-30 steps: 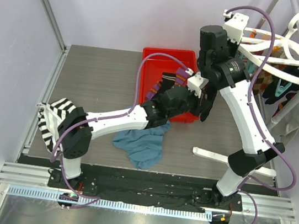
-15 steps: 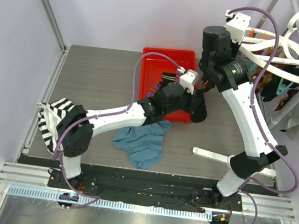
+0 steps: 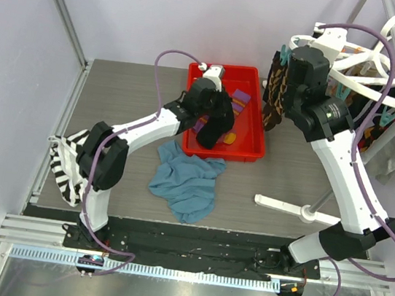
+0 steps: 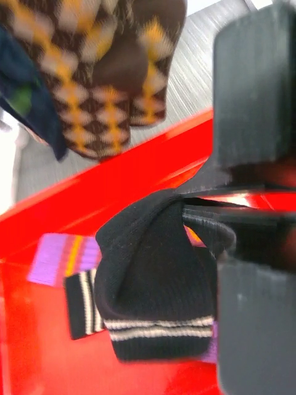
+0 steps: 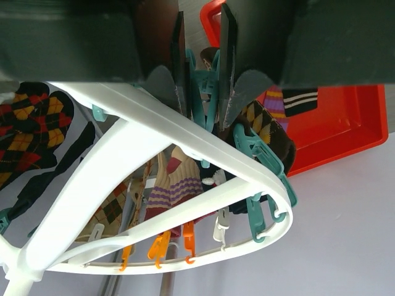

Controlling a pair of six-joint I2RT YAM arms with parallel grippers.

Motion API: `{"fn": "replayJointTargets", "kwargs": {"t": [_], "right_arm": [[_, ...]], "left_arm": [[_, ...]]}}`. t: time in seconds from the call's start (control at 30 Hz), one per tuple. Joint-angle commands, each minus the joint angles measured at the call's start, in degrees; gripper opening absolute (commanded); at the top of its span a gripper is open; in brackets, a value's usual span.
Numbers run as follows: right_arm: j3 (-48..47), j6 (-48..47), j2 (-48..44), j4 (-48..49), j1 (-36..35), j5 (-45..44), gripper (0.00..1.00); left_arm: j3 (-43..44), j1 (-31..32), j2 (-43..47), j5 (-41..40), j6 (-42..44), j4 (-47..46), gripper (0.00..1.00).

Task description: Remove the socks clipped to the hanger

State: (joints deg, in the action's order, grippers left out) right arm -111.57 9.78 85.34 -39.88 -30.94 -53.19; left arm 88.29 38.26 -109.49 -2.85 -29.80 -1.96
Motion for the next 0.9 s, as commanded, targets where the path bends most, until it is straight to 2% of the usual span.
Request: {"fn": "replayJointTargets", "kwargs": {"t": [0.0,0.07,0.1,0.2,0.43,0.7,0.87], "right_arm": [[2.23,-0.9,-3.16,2.44,0.88,4.49,0.07],[4.07,-1.34,-3.95,2.96,1.49,5.46,0.1],[4.6,-1.52,-4.82,3.31,1.84,5.73,0.11],[6.71,-2.39,-6.32,4.19,2.9,8.09,0.16],[10.49,-4.42,-9.13,7.53,3.69,12.4,0.17],[12.78,-2.84,-11.95,9.38,5.27,17.41,0.17],[13.74,-1.17,-13.36,9.82,6.94,21.45,0.17]], "left_arm": [[2.93,-0.47,-3.09,6.53,0.79,1.69,0.41],[4.25,-0.47,-3.19,7.68,1.5,3.27,0.53],[4.61,-0.47,-3.18,8.47,1.59,3.45,0.63],[6.45,-0.47,-1.78,9.09,1.5,3.98,0.74],[11.63,1.19,1.21,16.12,1.14,0.38,0.83],[17.53,5.76,-0.72,15.86,3.87,-1.64,0.85],[20.33,7.44,-3.0,11.12,4.93,-1.56,0.87]]}}
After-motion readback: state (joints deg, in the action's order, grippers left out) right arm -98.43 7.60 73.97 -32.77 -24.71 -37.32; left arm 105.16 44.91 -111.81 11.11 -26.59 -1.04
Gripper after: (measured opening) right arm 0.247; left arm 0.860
